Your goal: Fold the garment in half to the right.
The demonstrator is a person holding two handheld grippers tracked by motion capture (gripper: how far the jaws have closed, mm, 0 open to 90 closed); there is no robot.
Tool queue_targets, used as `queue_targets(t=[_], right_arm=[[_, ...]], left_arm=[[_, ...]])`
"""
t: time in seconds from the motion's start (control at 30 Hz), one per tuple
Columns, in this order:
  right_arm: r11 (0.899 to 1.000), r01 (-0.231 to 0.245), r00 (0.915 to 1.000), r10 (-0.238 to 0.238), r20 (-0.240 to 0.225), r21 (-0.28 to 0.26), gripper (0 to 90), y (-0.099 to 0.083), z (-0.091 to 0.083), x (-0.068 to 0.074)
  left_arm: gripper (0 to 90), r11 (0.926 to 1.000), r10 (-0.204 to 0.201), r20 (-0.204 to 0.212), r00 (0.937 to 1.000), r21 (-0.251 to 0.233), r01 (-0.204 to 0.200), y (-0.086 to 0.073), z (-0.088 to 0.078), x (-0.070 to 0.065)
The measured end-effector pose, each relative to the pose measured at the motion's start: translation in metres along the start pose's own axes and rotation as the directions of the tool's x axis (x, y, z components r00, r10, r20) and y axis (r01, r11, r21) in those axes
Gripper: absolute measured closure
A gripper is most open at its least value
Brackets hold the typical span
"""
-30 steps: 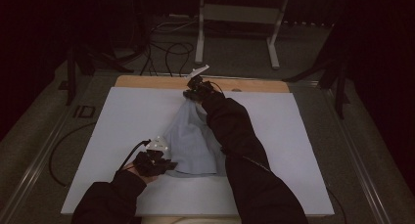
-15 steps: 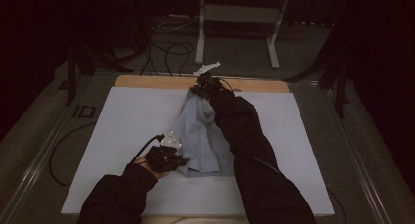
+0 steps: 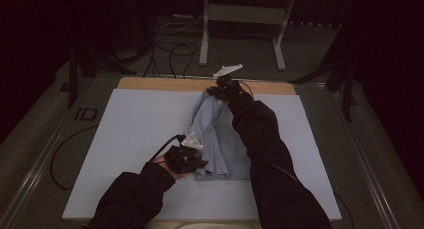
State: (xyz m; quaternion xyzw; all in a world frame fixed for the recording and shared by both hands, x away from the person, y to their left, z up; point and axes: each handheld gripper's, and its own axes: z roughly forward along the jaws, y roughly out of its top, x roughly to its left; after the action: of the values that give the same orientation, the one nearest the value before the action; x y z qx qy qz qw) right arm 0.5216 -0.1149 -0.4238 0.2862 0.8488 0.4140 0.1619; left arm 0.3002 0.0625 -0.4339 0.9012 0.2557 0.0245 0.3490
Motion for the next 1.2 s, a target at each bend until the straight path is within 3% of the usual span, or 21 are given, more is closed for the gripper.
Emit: queue_targets(t=[0.5, 1.03, 1.07, 1.2], right_arm=[[0.997, -0.063, 0.9979, 0.063, 0.009, -0.041, 86.6, -0.031, -0.014, -0.028], [0.992, -0.126, 0.992, 0.126, 0.004, -0.023, 85.7, -0.066, -0.001, -0.046], [0.991, -0.13, 0.9915, 0.13, 0.005, -0.02, 84.7, -0.068, 0.0, -0.046], [0.988, -0.151, 0.9884, 0.151, -0.016, -0.011, 61.1, -0.077, 0.003, -0.048]], left_arm=[[87.0, 0.9994, 0.031, 0.052, 0.9982, 0.013, -0.032, 0.033, 0.033, -0.014], [87.0, 0.9967, 0.043, 0.092, 0.9948, 0.064, -0.049, 0.055, 0.076, -0.023], [87.0, 0.997, 0.039, 0.09, 0.9951, 0.062, -0.045, 0.056, 0.078, -0.023], [86.9, 0.9961, 0.036, 0.101, 0.9942, 0.077, -0.043, 0.058, 0.087, -0.023]])
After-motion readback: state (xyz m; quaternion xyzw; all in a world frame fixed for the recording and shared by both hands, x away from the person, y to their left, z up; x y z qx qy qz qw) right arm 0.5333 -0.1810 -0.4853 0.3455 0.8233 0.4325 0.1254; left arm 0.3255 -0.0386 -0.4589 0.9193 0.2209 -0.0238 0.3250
